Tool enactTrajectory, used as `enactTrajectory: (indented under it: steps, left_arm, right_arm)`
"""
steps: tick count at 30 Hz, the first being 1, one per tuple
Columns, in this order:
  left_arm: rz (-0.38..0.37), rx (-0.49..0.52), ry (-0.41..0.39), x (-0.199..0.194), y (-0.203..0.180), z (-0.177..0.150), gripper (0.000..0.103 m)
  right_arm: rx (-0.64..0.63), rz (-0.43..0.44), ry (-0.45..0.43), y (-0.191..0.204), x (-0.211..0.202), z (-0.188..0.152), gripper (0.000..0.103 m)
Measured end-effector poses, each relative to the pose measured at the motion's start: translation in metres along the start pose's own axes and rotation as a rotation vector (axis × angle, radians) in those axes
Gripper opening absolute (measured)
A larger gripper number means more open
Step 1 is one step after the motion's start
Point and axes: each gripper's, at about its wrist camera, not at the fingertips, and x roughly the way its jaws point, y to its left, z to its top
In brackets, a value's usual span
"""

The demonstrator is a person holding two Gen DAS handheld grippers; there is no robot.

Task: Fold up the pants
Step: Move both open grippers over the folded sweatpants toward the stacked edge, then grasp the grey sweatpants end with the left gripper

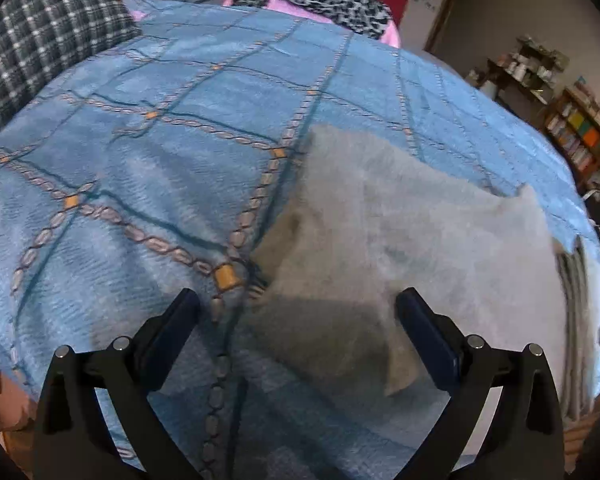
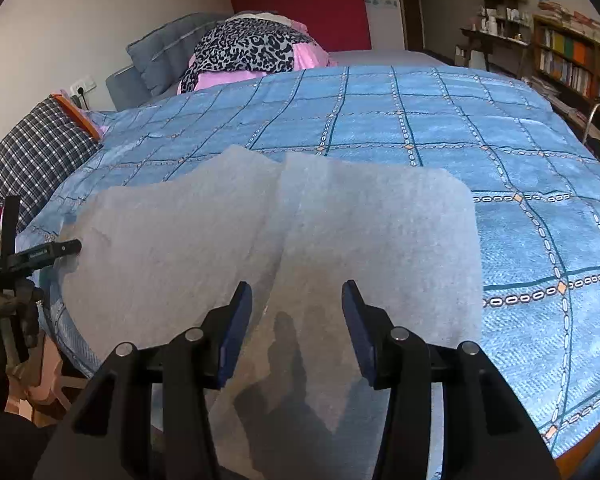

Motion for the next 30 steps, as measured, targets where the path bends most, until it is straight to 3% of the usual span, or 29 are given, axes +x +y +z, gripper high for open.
enactTrajectory:
  steps: [3,6,11,15,19,23,30]
  left_arm:
    - [-0.09,0.041,-0.013,-0.002,-0.015,0.002,0.1]
    - [-0.101,0.051,-0.027,0.003,-0.019,0.003,0.1]
    - [-0.182,-0.073,-0.041,0.004,-0.006,0.006,0.099]
    - [-0.247,-0.073,-0.098,-0.013,-0.008,0.008,0.099]
    - [-0.221,-0.017,-0.134,-0.022,-0.017,0.006,0.099]
    - [-0.134,0.059,-0.157,-0.027,-0.032,0.003,0.099]
    - [-0.128,0.095,-0.195,-0.04,-0.038,0.01,0.1]
  right_arm:
    - [-0.004,0.002,0.011,0.002,0.003,-0.003,0.047]
    - [-0.003,0.001,0.017,0.003,0.004,-0.004,0.047]
    - [0.007,-0.004,0.021,0.0,0.005,-0.005,0.047]
    - [0.017,-0.003,0.027,-0.001,0.008,-0.006,0.047]
    - [0.016,0.0,0.033,0.001,0.011,-0.007,0.047]
    - [0.02,-0.002,0.036,-0.002,0.011,-0.007,0.047]
    - [0.03,-0.007,0.043,-0.004,0.014,-0.008,0.047]
